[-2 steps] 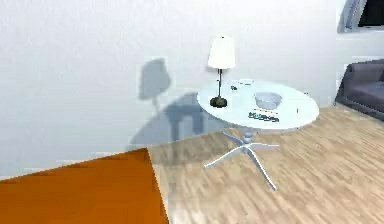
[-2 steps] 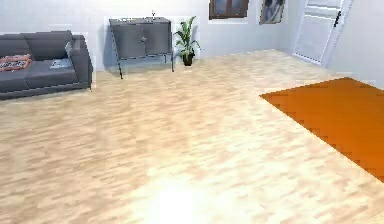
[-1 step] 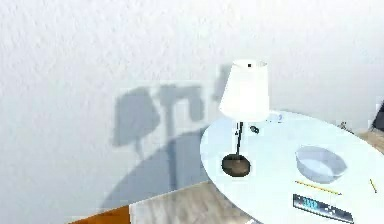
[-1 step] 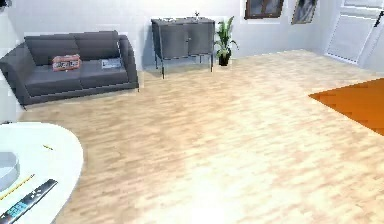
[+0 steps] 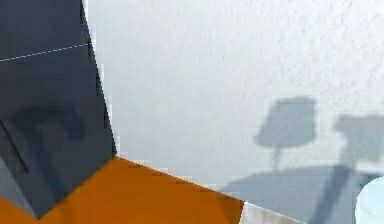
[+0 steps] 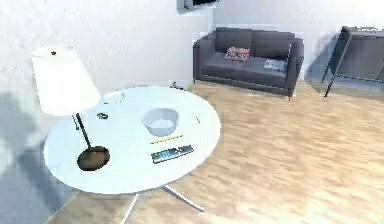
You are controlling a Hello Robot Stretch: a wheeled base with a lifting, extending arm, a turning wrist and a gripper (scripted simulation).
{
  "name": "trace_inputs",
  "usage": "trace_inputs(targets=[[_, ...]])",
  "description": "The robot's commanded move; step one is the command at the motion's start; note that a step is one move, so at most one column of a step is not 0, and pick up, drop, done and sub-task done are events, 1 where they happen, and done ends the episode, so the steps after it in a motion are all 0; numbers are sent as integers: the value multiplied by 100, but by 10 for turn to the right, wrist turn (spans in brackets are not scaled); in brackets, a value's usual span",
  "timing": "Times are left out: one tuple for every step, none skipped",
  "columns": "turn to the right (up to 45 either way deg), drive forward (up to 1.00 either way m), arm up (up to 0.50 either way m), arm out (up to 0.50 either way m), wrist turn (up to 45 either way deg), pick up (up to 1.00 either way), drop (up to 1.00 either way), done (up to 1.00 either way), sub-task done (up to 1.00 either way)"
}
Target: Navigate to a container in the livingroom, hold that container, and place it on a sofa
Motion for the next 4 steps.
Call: trace_inputs(targets=[[450, 0, 0, 0, 0, 0, 0, 0, 0], [450, 0, 0, 0, 0, 0, 0, 0, 0], [270, 0, 0, 0, 0, 0, 0, 0, 0], [0, 55, 0, 0, 0, 0, 0, 0, 0]])
